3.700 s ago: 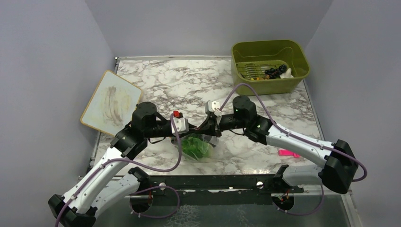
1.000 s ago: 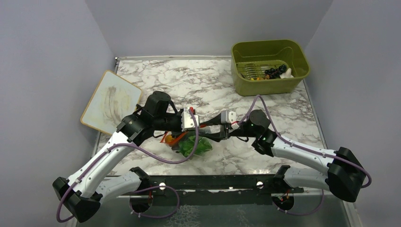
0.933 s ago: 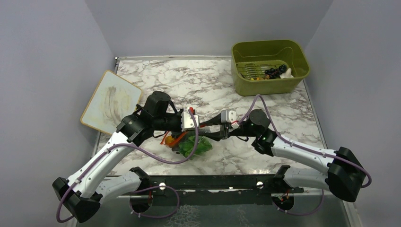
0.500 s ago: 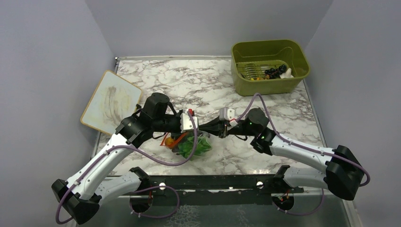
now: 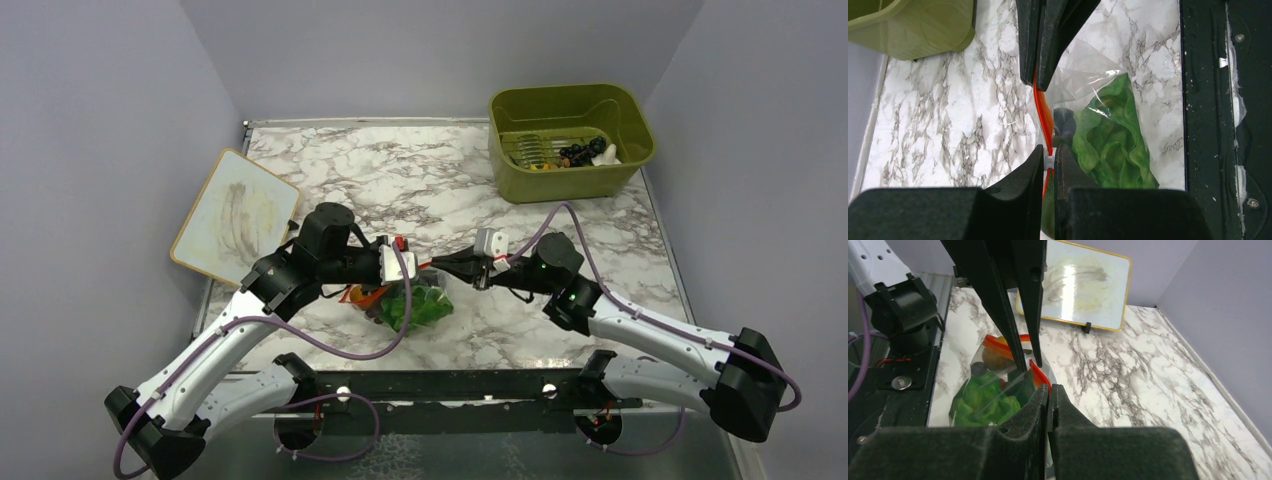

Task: Place the food in the zip-top bag and seal the zipper
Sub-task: Zip the zipper food storage bag at the center of the board.

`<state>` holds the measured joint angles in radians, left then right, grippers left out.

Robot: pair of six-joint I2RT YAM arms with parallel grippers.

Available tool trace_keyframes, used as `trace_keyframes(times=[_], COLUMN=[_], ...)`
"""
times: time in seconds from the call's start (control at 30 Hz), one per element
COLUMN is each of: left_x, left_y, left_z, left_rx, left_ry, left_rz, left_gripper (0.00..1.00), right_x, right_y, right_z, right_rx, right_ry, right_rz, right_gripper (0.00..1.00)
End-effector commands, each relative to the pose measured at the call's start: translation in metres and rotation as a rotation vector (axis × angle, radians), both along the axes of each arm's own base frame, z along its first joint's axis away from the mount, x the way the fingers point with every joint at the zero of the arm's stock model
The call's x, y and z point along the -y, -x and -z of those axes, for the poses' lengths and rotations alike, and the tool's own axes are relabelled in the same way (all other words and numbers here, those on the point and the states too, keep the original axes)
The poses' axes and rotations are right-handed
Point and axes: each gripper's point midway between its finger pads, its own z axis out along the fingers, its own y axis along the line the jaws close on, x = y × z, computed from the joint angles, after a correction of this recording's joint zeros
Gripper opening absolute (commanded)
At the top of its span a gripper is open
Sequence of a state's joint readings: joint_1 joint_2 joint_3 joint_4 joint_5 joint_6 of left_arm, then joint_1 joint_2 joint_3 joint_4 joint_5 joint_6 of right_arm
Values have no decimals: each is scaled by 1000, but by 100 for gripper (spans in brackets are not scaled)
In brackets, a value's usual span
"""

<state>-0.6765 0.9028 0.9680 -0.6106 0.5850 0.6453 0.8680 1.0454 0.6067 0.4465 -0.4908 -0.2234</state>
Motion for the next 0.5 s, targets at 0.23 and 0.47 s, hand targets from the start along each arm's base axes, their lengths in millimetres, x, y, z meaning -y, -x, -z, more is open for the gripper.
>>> trace_keyframes(times=[0.23, 0.47], left_x=[-12, -15], left_y=[-14, -17], left_z=[-22, -20], left_rx=[106, 114], left_ry=[-24, -44], left_rz=[-68, -85], left_gripper=[0, 0], right_x=[42, 58], right_y=[-43, -51], right_z=[7, 16], right_rx=[1, -38], right_ry=[18, 11], right_rz=[261, 303], right_gripper=[1, 1])
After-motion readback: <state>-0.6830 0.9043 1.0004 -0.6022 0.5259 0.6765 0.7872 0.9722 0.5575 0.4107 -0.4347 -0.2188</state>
